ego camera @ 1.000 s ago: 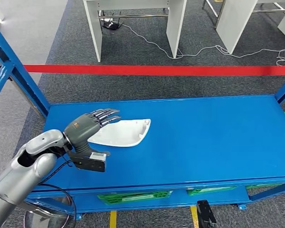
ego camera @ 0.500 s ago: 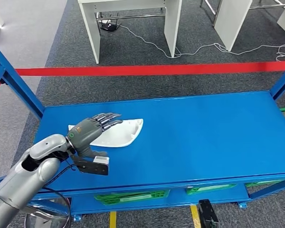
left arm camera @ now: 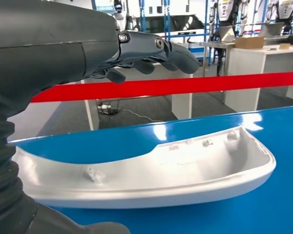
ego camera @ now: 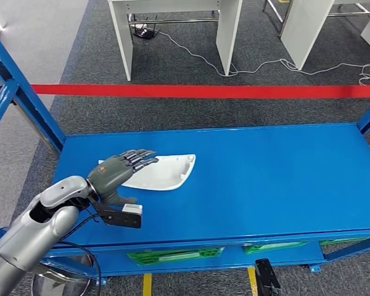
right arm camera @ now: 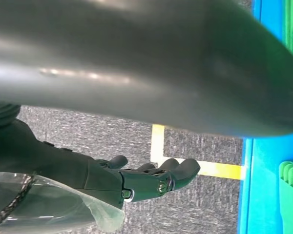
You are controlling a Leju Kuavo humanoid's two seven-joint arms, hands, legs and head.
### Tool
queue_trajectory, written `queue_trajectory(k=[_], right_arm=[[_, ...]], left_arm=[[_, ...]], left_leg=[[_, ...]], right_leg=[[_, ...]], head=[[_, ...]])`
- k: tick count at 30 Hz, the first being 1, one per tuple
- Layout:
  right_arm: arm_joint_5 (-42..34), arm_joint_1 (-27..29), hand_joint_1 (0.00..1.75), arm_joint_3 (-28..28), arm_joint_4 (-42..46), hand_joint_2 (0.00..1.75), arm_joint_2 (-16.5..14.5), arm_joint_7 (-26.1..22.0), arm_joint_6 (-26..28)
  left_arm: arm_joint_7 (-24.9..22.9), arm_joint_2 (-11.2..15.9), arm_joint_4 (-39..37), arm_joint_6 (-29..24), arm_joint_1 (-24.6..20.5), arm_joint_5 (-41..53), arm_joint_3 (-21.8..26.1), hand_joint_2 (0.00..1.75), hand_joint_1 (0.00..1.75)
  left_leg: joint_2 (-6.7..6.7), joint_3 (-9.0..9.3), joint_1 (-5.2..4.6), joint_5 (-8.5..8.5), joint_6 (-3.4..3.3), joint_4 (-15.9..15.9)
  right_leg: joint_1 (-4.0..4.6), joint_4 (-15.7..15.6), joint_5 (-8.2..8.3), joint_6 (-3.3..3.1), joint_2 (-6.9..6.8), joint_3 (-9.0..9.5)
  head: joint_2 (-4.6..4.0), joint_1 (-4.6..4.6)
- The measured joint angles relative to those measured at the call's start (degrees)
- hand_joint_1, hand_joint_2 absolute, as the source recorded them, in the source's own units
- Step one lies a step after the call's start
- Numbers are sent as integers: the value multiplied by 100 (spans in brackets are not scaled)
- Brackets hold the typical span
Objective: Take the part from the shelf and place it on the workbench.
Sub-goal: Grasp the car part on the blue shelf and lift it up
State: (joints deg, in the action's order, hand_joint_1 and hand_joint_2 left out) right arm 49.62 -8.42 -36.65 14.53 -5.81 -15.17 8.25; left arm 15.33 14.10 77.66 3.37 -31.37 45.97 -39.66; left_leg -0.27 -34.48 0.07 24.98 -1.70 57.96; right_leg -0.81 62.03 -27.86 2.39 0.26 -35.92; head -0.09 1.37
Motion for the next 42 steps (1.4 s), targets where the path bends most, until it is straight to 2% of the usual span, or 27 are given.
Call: queue_trajectory(k=[1, 2, 4, 6, 7, 10, 11, 12, 13, 15, 16, 17, 20, 21, 23, 25, 26, 27, 28, 30, 32, 35, 37, 38, 40, 41, 42], right_arm=[[-1, -6, 0, 1, 0, 0, 1, 2, -3], [-1, -7, 0, 1, 0, 0, 2, 4, -5], [1, 0, 0, 2, 0, 0, 1, 13, -11], [5, 3, 0, 2, 0, 0, 0, 19, -15], [6, -1, 0, 2, 0, 0, 0, 20, -17], [9, 4, 0, 3, 0, 0, 2, 30, -25], [11, 9, 0, 3, 0, 0, 2, 33, -30], [14, 13, 0, 5, 0, 0, 2, 35, -33], [16, 13, 0, 8, 0, 0, 1, 35, -34], [19, 7, 0, 18, 0, 0, 0, 35, -34], [20, 3, 0, 25, 0, 0, 0, 35, -34], [20, -2, 0, 31, 0, 0, 0, 35, -34], [21, -4, 0, 41, 1, 0, 1, 40, -38], [22, -6, 0, 43, 1, 0, 1, 40, -37], [23, -13, 0, 46, 1, 0, 2, 40, -35], [23, -3, 0, 52, 0, 0, 2, 41, -36], [23, 9, 0, 56, 0, 0, 3, 42, -36], [23, 18, 0, 60, 0, 0, 3, 43, -36], [23, 21, 0, 62, 0, 0, 5, 44, -36], [23, 11, 0, 67, 1, 0, 8, 44, -35], [23, 0, 0, 75, 1, 0, 9, 43, -36], [25, 8, 0, 86, 0, 0, 5, 46, -38], [30, 2, 0, 89, 1, 0, 2, 49, -42], [33, -2, 0, 90, 2, 0, 1, 50, -42], [41, 0, 0, 90, 2, 0, 2, 56, -44], [50, 3, 0, 92, 2, 0, 2, 62, -47], [60, 5, 0, 95, 2, 0, 2, 68, -53]], left_arm=[[-5, 9, -22, 1, -5, 22, 0, 175, 0], [-8, 24, -53, 2, -6, 45, 0, 175, 0], [-12, 52, -133, -3, 5, 98, -1, 175, 0], [-16, 89, -228, -25, 9, 171, 0, 175, 0], [-17, 113, -291, -41, 7, 212, 0, 175, 0], [-23, 180, -532, -97, 39, 355, -6, 175, 0], [-28, 194, -602, -112, 58, 397, -9, 175, 0], [-33, 206, -657, -125, 70, 429, -12, 175, 0], [-38, 217, -699, -135, 75, 448, -13, 175, 0], [-43, 238, -748, -152, 67, 460, -12, 175, 0], [-46, 246, -762, -159, 58, 462, -11, 175, 0], [-49, 251, -776, -163, 51, 464, -10, 175, 0], [-57, 263, -815, -169, 42, 474, -9, 175, 0], [-57, 265, -825, -172, 37, 476, -9, 175, 0], [-57, 263, -841, -176, 25, 478, -14, 175, 0], [-57, 262, -869, -177, 25, 479, -28, 175, 0], [-57, 262, -886, -177, 32, 481, -37, 175, 0], [-57, 262, -901, -177, 39, 483, -44, 175, 0], [-57, 261, -914, -177, 44, 484, -48, 175, 0], [-57, 258, -929, -177, 45, 485, -51, 175, 0], [-57, 262, -940, -177, 38, 488, -47, 175, 0], [-75, 260, -955, -179, 33, 522, -48, 175, 0], [-98, 262, -961, -179, 17, 554, -48, 175, 0], [-106, 266, -969, -180, 4, 569, -47, 175, 0], [-114, 267, -999, -180, -8, 618, -59, 175, 0], [-115, 259, -1026, -180, -5, 650, -73, 175, 0], [-119, 249, -1057, -179, -3, 682, -87, 175, 0]], left_leg=[[-2, -13, -11, 9, 29, 23], [-3, -27, -22, 13, 57, 41], [-5, -38, -26, 4, 101, 46], [-2, -75, -14, 100, 158, 151], [0, -157, -6, 232, 190, 351], [2, -634, 15, 733, 250, 1438], [2, -732, 16, 772, 248, 1651], [2, -732, 15, 697, 235, 1645], [2, -622, 11, 523, 209, 1405], [3, -247, -13, 143, 122, 618], [4, -100, -30, 42, 82, 296], [4, -21, -46, 11, 53, 113], [4, 6, -47, 11, 13, -6], [7, 24, -32, -6, -3, -42], [16, 53, -3, -36, -31, -97], [18, 50, -3, -37, -44, -98], [18, 50, -3, -37, -46, -97], [16, 52, 0, -35, -45, -94], [13, 57, 5, -30, -41, -88], [8, 60, 7, -6, -7, -58], [4, 31, -16, 20, 48, 1], [2, 0, -26, 23, 116, 34], [5, -67, -12, 166, 171, 213], [7, -170, -3, 322, 202, 460], [8, -494, 13, 688, 244, 1218], [8, -632, 16, 792, 251, 1533], [8, -692, 16, 793, 249, 1675]], right_leg=[[1, -267, 77, -22, 3, 140], [7, -388, 84, -49, 8, 209], [15, -394, 84, -119, 17, 223], [0, -410, 102, -192, 15, 228], [-12, -419, 112, -224, 13, 232], [-4, -419, 112, -262, 12, 232], [2, -418, 111, -264, 12, 233], [8, -417, 110, -265, 12, 236], [15, -417, 109, -265, 13, 242], [34, -417, 104, -257, 13, 253], [42, -415, 102, -244, 13, 247], [46, -414, 104, -226, 11, 234], [38, -425, 103, -143, 0, 205], [37, -375, 54, -112, -2, 178], [26, 54, -204, -64, -2, -30], [13, 822, -530, -26, -5, -392], [9, 1093, -595, -12, -5, -529], [7, 1157, -548, 1, -6, -571], [4, 982, -397, 7, -8, -498], [-5, 213, -22, 11, -14, -130], [-7, -319, 123, -33, -5, 147], [-2, -391, 120, -147, 6, 191], [-18, -403, 138, -212, 6, 196], [-26, -408, 142, -235, 6, 198], [-22, -408, 136, -260, 5, 197], [-19, -407, 135, -264, 4, 197], [-17, -406, 134, -265, 5, 198]], head=[[0, -2], [0, -2], [0, -2], [0, -11], [0, -19], [0, -31], [0, -32], [0, -33], [0, -32], [0, -28], [0, -27], [0, -25], [0, -23], [0, -19], [0, -5], [0, 4], [0, 3], [0, 5], [0, 5], [0, 6], [0, 5], [0, 13], [0, -4], [0, -12], [0, -24], [0, -23], [0, -25]])
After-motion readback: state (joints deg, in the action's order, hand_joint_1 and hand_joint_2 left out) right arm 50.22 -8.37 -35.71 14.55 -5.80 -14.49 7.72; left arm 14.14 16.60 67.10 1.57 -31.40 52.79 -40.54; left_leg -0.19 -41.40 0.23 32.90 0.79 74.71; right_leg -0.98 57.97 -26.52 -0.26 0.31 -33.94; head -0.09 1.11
